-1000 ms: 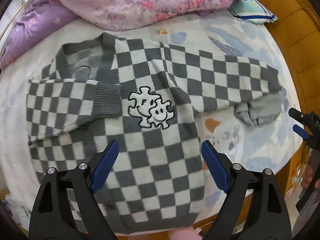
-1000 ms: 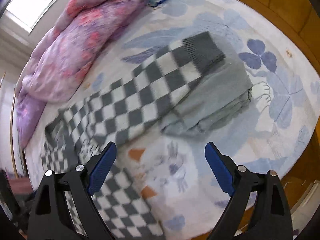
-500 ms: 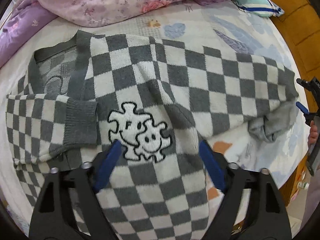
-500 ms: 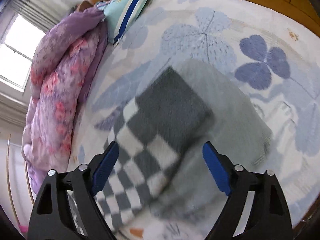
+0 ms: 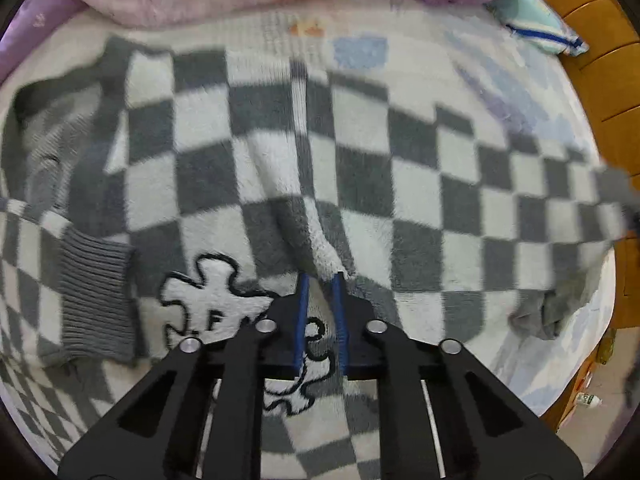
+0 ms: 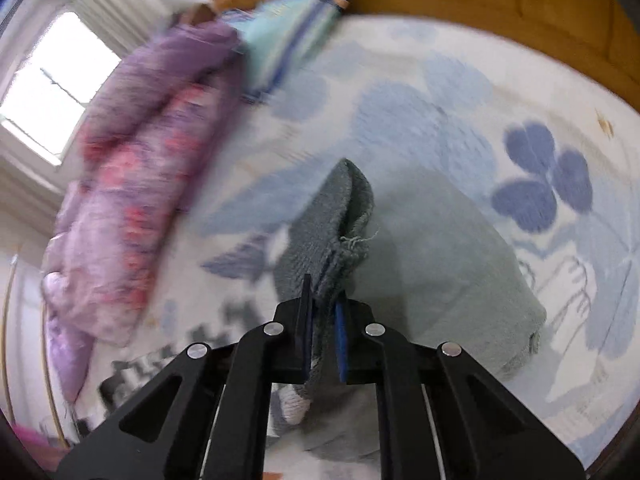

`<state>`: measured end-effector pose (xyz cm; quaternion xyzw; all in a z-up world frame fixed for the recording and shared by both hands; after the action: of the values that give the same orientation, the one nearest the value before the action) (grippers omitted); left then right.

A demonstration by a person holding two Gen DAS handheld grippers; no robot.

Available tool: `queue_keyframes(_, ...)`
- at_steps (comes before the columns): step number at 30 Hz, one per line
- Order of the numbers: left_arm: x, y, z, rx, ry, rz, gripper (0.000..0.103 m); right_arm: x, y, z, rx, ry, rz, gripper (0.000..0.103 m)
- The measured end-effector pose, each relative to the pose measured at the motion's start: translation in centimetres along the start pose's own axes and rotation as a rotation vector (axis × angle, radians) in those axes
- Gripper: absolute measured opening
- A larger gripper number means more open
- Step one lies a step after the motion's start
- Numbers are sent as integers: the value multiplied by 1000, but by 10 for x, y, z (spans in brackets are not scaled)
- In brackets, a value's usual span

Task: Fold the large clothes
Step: 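Grasp the grey ribbed cuff with the right tool and lift it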

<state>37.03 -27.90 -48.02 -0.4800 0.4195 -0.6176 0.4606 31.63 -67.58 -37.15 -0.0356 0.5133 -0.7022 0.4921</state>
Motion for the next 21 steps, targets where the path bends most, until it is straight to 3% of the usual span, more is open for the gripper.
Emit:
queue_keyframes(5, -6, 30, -5, -5, -37, -13, 8, -65, -46, 19, 74, -49, 181, 8)
queue_keyframes(10, -5, 36, -10, 38, -28, -5, 10, -153, -75, 12, 73, -175, 337, 8)
queue_keyframes(14, -11, 40, -15, 65, -68, -35, 10, -229, -91, -11, 34, -260, 459, 8)
queue_keyframes(17, -16, 36, -16, 26, -80, -54, 10, -281, -98, -42, 6, -339, 482, 8)
queue_keyframes(19, -21, 20, -8, -37, -92, -74, 7, -311, -104, -64, -9, -376, 503, 8)
queue_keyframes(21, -38, -20, -3, -7, -129, -141, 7, -339, -110, -86, -22, -407, 524, 8)
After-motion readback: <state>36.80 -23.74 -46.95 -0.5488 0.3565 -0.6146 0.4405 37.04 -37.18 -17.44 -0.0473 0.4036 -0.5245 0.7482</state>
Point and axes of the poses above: each gripper's, at about its wrist camera, not at the fingertips, and y roughly the way its jaws point, x to its right, z to its top, the point moved 1 cm from there along y, roughly the way its jaws point, and after that the axes turned 5 degrees about x, right-handed, at the moved point
